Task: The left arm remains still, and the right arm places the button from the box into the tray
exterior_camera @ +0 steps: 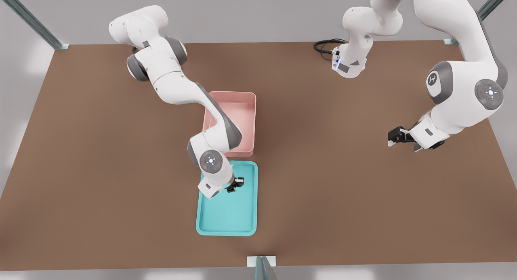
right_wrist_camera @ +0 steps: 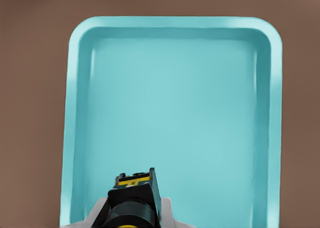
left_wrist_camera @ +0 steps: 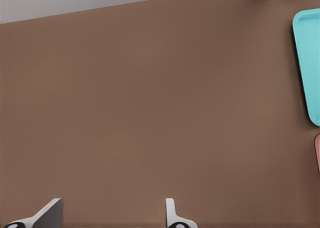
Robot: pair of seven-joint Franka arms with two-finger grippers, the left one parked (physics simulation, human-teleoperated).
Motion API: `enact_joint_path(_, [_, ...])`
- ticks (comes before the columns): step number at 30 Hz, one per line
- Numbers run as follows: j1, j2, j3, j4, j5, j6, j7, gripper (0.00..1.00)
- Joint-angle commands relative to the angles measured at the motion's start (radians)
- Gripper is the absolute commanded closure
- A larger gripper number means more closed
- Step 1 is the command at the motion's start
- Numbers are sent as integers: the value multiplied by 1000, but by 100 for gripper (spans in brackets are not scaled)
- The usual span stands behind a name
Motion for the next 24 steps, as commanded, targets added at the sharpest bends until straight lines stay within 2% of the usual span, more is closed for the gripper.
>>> enact_joint_path(1, [-1,7,0,6,-10,62,-309,3])
enact_joint_path(2, [-1,7,0,6,-11,62,-308,0])
enact_joint_path(4, [-1,6,0,6,-11,62,-305,0])
enact_joint_path(5, [2,-35,2,3,-4,1,-294,0])
enact_joint_path(6, [-9,-144,19,-6,18,-173,-234,0])
enact_joint_path(8, [-41,-272,-3,-6,15,-415,-211,0])
enact_joint_path(9, [-121,-307,-3,-6,13,-513,-224,0])
enact_joint_path(10, [-224,-312,-1,-5,18,-641,-342,0])
enact_joint_path(12, [-429,-341,-1,-26,-17,-610,-424,0])
enact_joint_path(13, [-469,-469,-6,-276,-22,-451,-475,0])
enact_joint_path(14, [-543,-749,-6,-721,-11,-214,-558,0])
enact_joint_path(15, [-581,-899,-3,-786,-13,-337,-602,0])
enact_joint_path(16, [-597,-982,-1,-792,-13,-447,-606,0])
enact_joint_path(20, [-471,-910,17,-750,-10,-464,-578,0])
enact_joint_path(24, [-465,-884,17,-750,-11,-455,-579,0])
